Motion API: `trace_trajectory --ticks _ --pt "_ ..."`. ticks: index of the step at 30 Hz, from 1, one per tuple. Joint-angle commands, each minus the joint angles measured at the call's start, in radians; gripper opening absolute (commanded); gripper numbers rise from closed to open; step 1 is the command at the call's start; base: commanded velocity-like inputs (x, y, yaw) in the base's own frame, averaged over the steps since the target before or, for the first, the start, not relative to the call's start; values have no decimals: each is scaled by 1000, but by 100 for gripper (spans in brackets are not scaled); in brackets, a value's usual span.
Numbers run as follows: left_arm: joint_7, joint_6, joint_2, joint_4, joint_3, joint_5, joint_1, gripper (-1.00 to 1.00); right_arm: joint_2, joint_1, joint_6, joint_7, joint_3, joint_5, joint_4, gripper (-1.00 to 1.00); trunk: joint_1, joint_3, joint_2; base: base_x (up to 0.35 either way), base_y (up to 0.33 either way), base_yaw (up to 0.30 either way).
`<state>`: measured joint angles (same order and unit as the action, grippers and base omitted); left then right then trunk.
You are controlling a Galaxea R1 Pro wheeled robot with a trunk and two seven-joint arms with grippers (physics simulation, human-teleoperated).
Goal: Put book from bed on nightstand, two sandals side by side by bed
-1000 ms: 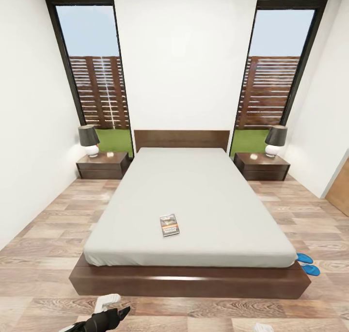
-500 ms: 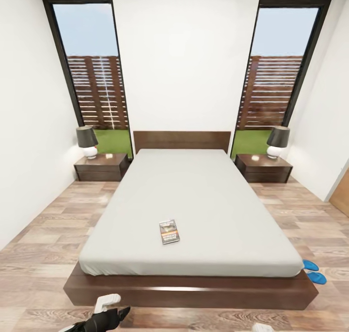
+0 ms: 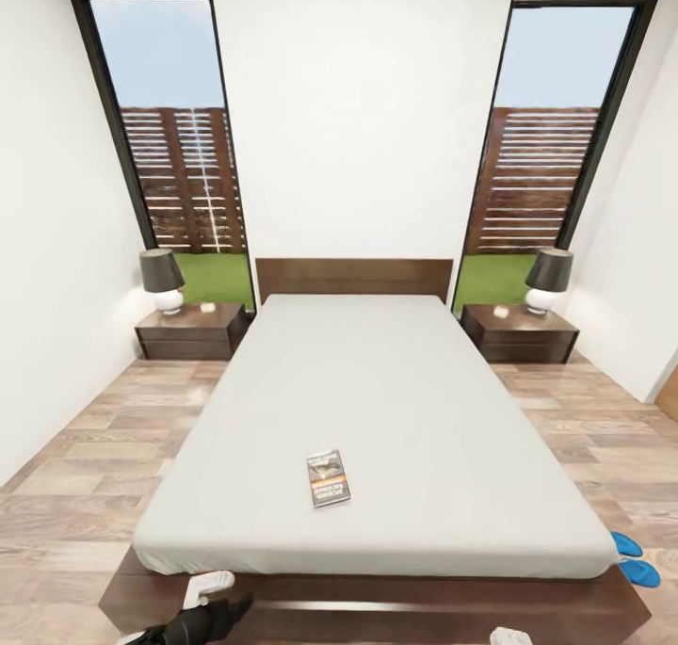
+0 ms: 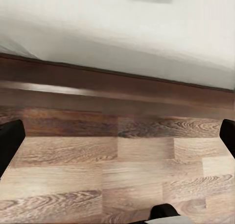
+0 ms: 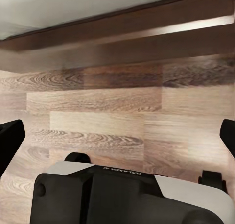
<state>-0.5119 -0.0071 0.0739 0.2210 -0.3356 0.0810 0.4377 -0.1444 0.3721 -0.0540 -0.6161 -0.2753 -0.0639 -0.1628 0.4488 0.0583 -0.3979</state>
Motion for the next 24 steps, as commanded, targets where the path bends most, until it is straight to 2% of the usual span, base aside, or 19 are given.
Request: trace_trajectory --ticks 1,14,24 --pt "-5 -1 0 0 -8 8 1 100 0 1 -5 -5 -9 -7 -1 100 1 2 -2 327 0 0" --pt "-5 -1 0 0 -8 8 1 100 0 1 -5 -5 -9 -7 -1 100 1 2 -2 301 0 0" --pt "-5 -1 0 0 -9 8 1 100 0 1 -6 -5 -9 -6 -1 100 1 2 -2 162 0 0"
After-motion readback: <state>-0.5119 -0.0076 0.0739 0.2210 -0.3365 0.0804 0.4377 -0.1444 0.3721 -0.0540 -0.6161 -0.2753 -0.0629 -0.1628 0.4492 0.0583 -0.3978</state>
